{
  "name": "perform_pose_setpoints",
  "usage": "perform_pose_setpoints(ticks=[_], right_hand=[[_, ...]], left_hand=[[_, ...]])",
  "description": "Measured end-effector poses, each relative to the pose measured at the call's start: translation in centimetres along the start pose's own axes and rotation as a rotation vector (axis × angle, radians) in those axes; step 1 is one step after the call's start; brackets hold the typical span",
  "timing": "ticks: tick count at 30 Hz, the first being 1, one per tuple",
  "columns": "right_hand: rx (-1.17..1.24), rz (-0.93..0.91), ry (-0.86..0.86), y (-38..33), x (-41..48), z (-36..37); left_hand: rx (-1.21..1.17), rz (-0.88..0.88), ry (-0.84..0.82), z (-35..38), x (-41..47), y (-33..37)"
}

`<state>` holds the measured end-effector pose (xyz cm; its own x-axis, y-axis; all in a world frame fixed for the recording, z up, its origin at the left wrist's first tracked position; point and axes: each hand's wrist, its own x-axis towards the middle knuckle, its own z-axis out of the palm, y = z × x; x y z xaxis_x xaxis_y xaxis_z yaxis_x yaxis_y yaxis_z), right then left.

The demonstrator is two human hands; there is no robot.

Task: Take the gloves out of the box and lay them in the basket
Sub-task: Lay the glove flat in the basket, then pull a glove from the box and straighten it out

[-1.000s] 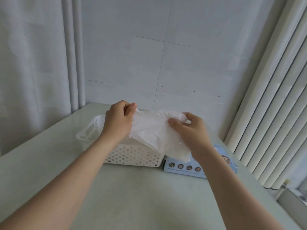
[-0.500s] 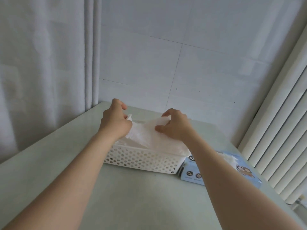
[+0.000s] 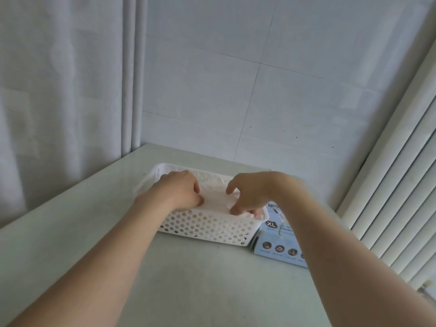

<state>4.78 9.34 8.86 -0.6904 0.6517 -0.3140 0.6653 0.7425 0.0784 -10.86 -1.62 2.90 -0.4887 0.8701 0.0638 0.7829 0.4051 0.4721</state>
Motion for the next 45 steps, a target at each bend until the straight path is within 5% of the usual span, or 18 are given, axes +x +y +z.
perform_pose_setpoints(ticks=[7, 14, 22, 30, 38, 45], right_hand=[[0.027, 0.055, 0.071, 0.4, 2.8, 3.0], [0.196, -0.024, 0.168, 1.4, 1.2, 2.4], [0.535, -0.001, 0.818, 3.5, -2.3, 5.4], [0.555, 0.174, 0.865, 9.5, -4.9, 10.3], [0.581, 0.295, 0.876, 12.8, -5.0, 13.4], [0.521, 0.274, 1.053, 13.2, -4.3, 14.2]], left_hand=[[-0.007, -0.018, -0.004, 0.7, 0.5, -0.5], [0.192, 0.196, 0.474, 1.9, -0.2, 1.5], [0.075, 0.495, 0.691, 6.5, -2.4, 4.7], [0.229, 0.845, 0.660, 11.0, -3.3, 7.4], [0.389, 0.783, 0.600, 13.1, -4.2, 9.0], [0.456, 0.759, 0.569, 13.4, -4.6, 9.2]])
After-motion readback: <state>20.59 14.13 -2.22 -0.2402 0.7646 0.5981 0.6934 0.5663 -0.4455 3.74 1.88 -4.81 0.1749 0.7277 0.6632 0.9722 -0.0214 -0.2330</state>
